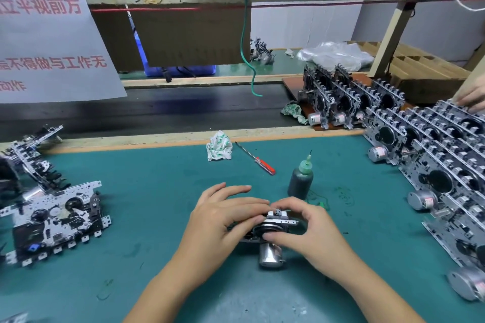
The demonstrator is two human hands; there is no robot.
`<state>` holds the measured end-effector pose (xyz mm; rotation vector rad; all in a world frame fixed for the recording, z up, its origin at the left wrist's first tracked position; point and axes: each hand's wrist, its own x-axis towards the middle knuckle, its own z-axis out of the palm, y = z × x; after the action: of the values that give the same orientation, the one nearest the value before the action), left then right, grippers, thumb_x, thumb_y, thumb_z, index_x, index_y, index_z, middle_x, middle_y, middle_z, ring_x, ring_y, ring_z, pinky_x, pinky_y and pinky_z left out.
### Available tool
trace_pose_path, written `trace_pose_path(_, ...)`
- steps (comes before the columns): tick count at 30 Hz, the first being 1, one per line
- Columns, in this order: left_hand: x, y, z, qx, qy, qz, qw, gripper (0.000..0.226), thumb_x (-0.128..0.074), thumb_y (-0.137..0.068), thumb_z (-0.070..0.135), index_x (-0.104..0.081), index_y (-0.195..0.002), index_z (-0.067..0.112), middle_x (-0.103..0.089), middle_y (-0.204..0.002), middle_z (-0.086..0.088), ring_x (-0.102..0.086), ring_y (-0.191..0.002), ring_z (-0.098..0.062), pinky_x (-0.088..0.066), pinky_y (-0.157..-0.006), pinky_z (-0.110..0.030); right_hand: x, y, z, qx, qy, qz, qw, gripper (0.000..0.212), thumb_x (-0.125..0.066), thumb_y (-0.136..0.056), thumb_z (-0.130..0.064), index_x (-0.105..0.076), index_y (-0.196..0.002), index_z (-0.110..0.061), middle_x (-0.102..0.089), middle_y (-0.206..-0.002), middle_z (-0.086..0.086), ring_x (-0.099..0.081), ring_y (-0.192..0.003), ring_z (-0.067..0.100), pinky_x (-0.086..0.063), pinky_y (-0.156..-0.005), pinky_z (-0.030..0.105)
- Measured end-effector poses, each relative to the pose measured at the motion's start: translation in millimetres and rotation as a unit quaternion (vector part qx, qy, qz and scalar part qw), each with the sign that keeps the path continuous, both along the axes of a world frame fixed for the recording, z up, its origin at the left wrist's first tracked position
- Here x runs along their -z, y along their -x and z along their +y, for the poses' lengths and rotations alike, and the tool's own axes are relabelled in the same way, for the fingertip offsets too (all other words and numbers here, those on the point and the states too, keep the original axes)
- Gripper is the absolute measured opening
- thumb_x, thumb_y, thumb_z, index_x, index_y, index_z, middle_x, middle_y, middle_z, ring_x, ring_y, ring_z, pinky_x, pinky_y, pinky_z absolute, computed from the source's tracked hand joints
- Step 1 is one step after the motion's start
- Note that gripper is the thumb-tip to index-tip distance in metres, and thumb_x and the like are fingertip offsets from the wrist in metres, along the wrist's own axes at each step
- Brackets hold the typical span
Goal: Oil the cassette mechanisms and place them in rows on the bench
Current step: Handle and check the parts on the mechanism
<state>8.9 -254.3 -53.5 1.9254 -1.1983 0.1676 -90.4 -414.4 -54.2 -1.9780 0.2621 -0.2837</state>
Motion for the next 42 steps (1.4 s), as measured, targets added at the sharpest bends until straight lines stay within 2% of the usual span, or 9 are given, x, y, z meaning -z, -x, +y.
trace_pose_path(4, 0.6, 1.0, 0.7, 0.000, 0.007, -0.002, 1.000, 0.024, -0.049, -0.089, 0.041, -0.068, -0.104, 0.038, -0.061, -0.110, 0.036, -0.048, -0.118, 0.006, -0.027, -0.106, -0.028, -1.7, 3.4, 2.3, -0.007, 0.027, -0.002, 1.000, 0.029, -0.083, -0.069, -0.020, -0.067, -0.091, -0.030, -0.067, -0.092, -0.013, -0.060, -0.094, 0.005, -0.043, -0.088, 0.024)
trace_pose_path(9, 1.4, 3.9, 4.4, -0.004, 0.013, 0.014, 1.000, 0.024, -0.048, -0.089, 0.043, -0.064, -0.107, 0.040, -0.061, -0.111, 0.035, -0.048, -0.119, 0.006, -0.029, -0.106, -0.029, 1.9, 14.7, 0.8, 0.039, 0.274, 0.004, 0.961, 0.046, -0.055, -0.072, -0.067, -0.062, -0.107, -0.038, -0.058, -0.099, -0.027, -0.047, -0.103, -0.005, -0.029, -0.089, 0.010)
trace_pose_path(14, -3.8, 3.6, 0.7, -0.003, 0.005, 0.009, 1.000, 0.025, -0.047, -0.090, 0.043, -0.064, -0.108, 0.041, -0.060, -0.115, 0.033, -0.047, -0.118, 0.006, -0.031, -0.103, -0.028, 12.3, 21.3, 0.4, 0.087, 0.431, -0.079, 0.894, 0.041, -0.051, -0.075, -0.057, -0.068, -0.070, -0.020, -0.060, -0.073, -0.007, -0.061, -0.077, 0.019, -0.036, -0.075, 0.023)
trace_pose_path(20, -3.8, 3.5, 0.7, 0.000, 0.008, 0.004, 1.000, 0.025, -0.049, -0.090, 0.041, -0.072, -0.099, 0.038, -0.064, -0.111, 0.029, -0.048, -0.117, 0.005, -0.032, -0.100, -0.025, 12.0, 20.7, -5.4, 0.059, 0.446, -0.058, 0.891, 0.040, -0.048, -0.076, -0.058, -0.068, -0.068, -0.024, -0.059, -0.070, -0.015, -0.050, -0.081, 0.007, -0.036, -0.075, 0.019)
trace_pose_path(23, -5.1, 3.2, -0.3, -0.001, 0.009, 0.011, 1.000, 0.024, -0.049, -0.090, 0.041, -0.068, -0.104, 0.038, -0.059, -0.116, 0.032, -0.048, -0.116, 0.006, -0.033, -0.099, -0.024, 11.8, 21.0, -6.8, 0.028, 0.454, -0.038, 0.890, 0.042, -0.048, -0.075, -0.060, -0.070, -0.072, -0.023, -0.061, -0.071, -0.016, -0.058, -0.081, 0.011, -0.037, -0.079, 0.022)
trace_pose_path(29, -6.7, 4.2, 0.8, 0.000, -0.003, 0.015, 1.000, 0.027, -0.048, -0.088, 0.044, -0.072, -0.100, 0.038, -0.060, -0.113, 0.032, -0.048, -0.115, 0.007, -0.032, -0.099, -0.022, -5.0, 14.9, -6.4, 0.029, 0.328, -0.054, 0.943, 0.046, -0.046, -0.075, -0.068, -0.060, -0.101, -0.032, -0.054, -0.092, -0.024, -0.049, -0.091, -0.002, -0.035, -0.082, 0.018)
trace_pose_path(32, -8.8, 6.3, 2.8, -0.006, 0.014, 0.039, 0.999, 0.028, -0.051, -0.085, 0.047, -0.071, -0.102, 0.038, -0.064, -0.106, 0.030, -0.049, -0.114, 0.009, -0.034, -0.098, -0.018, -19.7, 4.4, -0.2, 0.027, 0.380, -0.132, 0.915, 0.035, -0.049, -0.083, -0.057, -0.056, -0.085, -0.023, -0.048, -0.076, -0.017, -0.046, -0.073, 0.004, -0.037, -0.063, 0.022)
trace_pose_path(35, -9.8, 6.1, 10.6, -0.027, 0.046, 0.031, 0.998, 0.028, -0.057, -0.082, 0.046, -0.074, -0.097, 0.029, -0.068, -0.100, 0.025, -0.056, -0.105, 0.009, -0.041, -0.092, -0.023, -33.5, -6.1, 4.4, -0.012, 0.474, -0.138, 0.870, 0.040, -0.043, -0.086, -0.056, -0.053, -0.074, -0.019, -0.047, -0.065, -0.013, -0.048, -0.061, 0.009, -0.037, -0.046, 0.026)
trace_pose_path(42, -14.2, -2.8, 34.0, -0.098, 0.026, -0.039, 0.994, 0.025, -0.060, -0.081, 0.043, -0.076, -0.083, 0.024, -0.061, -0.081, 0.018, -0.052, -0.078, 0.001, -0.040, -0.073, -0.012, -41.0, -21.6, -0.8, -0.112, 0.518, -0.128, 0.838, 0.041, -0.039, -0.087, -0.053, -0.049, -0.068, -0.018, -0.049, -0.056, -0.005, -0.049, -0.045, 0.020, -0.035, -0.036, 0.026)
